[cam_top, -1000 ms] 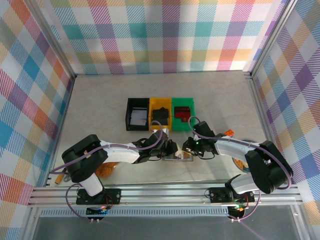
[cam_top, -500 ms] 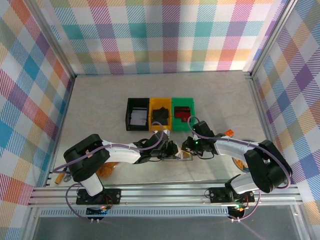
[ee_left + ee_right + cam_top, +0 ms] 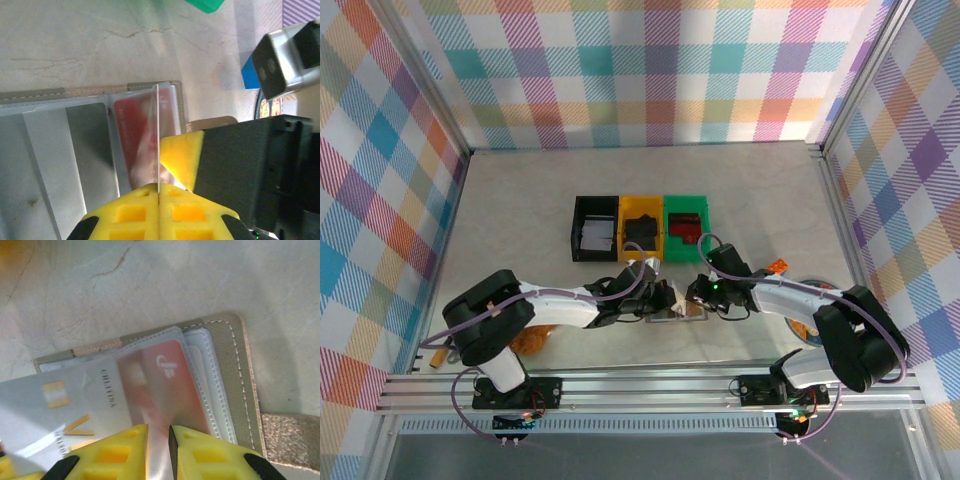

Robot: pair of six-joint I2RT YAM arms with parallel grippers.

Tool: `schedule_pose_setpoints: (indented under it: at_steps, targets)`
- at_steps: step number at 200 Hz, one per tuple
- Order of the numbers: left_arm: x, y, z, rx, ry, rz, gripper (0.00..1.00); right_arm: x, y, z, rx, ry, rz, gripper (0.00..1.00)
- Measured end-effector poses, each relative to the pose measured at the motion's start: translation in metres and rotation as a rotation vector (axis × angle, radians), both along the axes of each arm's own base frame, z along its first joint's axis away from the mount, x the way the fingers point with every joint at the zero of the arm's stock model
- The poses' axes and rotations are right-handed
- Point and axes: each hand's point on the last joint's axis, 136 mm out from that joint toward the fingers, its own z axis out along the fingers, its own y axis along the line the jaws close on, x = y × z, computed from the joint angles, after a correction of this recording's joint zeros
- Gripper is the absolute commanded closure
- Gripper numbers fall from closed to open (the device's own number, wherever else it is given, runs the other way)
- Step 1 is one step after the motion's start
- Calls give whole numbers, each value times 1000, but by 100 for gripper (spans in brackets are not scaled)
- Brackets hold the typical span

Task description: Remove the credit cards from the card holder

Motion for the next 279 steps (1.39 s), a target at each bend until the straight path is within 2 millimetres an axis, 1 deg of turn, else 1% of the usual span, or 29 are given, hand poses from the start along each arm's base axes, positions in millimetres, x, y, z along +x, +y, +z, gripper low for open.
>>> schedule_pose_setpoints:
  at_steps: [23,43,62,70,85,98,122,133,144,166,179,202,219,236,258,279]
  targets:
    - [2,3,13,-8,-29,9,100,0,0,0,1,2,-3,78]
    - [3,10,21,8,-43,28,100,0,-1,1,-3,1,-8,78]
    - [4,25,27,67,-46,70,100,-2,-5,2,-16,1,-14,78]
    - [5,33,33,91,-53,93,100,-3,-7,3,-25,1,-14,78]
    - [8,45,50,112,-79,130,100,-6,-11,5,-40,-2,-14,77]
    - [8,52,67,101,-118,138,100,-7,-13,7,-49,-8,-12,77]
    - [6,54,90,56,-169,102,100,-9,-16,12,-61,-20,6,70]
    - [3,53,95,33,-184,71,100,-9,-16,19,-59,-39,21,66]
    - [0,54,95,18,-183,38,100,-9,-16,27,-55,-68,39,58]
    - [-8,59,87,-5,-152,-30,100,-7,-16,51,-32,-155,68,49]
    - [-10,65,83,-19,-128,-47,100,-6,-15,68,-11,-218,83,46]
    - [-8,74,82,-74,-80,-45,100,-6,-16,93,24,-316,103,45]
    - [-2,77,88,-143,-36,-25,100,-7,-15,106,47,-367,115,46]
    - [1,75,98,-222,2,-14,100,-9,-12,114,76,-389,131,46]
    - [-1,65,116,-328,43,-27,100,-13,-5,121,122,-396,163,47]
    - [4,59,128,-435,112,-2,100,-17,0,126,157,-397,190,47]
